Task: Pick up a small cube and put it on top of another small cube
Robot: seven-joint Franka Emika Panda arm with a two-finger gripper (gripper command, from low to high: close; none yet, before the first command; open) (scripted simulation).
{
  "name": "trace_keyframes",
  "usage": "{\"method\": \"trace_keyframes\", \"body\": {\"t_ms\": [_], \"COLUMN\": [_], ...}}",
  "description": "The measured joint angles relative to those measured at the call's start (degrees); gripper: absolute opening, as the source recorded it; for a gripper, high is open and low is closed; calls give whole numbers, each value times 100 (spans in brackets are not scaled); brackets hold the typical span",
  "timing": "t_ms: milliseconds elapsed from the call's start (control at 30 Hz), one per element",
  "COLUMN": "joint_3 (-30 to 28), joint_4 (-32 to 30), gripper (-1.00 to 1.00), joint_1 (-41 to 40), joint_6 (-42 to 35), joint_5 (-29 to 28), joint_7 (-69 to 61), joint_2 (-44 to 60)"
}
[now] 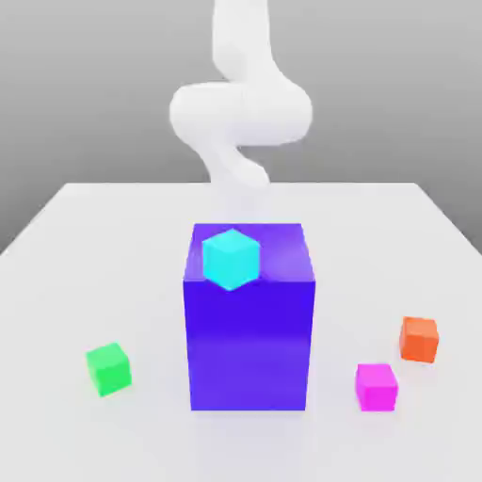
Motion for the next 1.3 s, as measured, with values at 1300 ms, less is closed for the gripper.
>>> {"method": "trace_keyframes", "body": {"t_ms": [1300], "joint_3": [482], "joint_4": [-1795], "gripper": [0], "joint_1": [2104], "joint_6": [2831], "joint_5": [504], "joint_7": [-5968], "joint_2": [5956]}}
